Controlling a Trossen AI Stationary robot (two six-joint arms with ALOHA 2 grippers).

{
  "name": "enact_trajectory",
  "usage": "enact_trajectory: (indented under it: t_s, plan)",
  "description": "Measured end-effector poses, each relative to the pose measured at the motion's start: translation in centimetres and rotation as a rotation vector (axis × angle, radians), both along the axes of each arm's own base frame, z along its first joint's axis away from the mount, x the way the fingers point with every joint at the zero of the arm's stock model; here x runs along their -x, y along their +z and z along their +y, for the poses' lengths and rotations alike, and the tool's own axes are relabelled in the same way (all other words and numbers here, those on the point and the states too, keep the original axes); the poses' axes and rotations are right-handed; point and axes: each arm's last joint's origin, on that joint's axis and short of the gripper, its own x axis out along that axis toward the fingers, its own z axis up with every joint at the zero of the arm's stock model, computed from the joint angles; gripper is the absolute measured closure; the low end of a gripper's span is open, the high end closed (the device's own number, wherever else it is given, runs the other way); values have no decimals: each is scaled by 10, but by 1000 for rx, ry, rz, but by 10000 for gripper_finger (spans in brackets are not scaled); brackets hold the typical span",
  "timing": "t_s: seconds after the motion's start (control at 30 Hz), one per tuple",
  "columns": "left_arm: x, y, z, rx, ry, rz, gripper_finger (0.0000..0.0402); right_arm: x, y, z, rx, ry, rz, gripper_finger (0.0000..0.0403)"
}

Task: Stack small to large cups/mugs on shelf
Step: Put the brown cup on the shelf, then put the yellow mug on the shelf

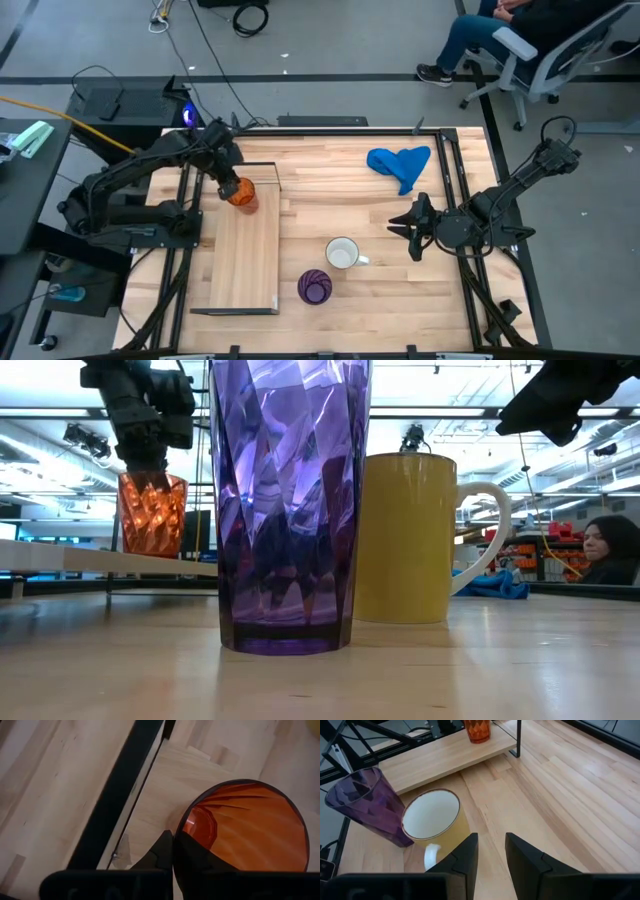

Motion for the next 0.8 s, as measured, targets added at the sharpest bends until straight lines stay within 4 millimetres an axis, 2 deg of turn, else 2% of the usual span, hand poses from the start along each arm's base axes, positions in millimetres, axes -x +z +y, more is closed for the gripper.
enact_trajectory:
  t_s: [0.3,0.57,0.8]
  plan:
    - [0,0,0,-8,9,7,383,0,0,0,0,0,0,298]
    - [1,-1,0,-10,19,18,339,0,0,0,0,0,0,298]
    - [1,-1,0,0,36,15,318,0,0,0,-1,0,0,298]
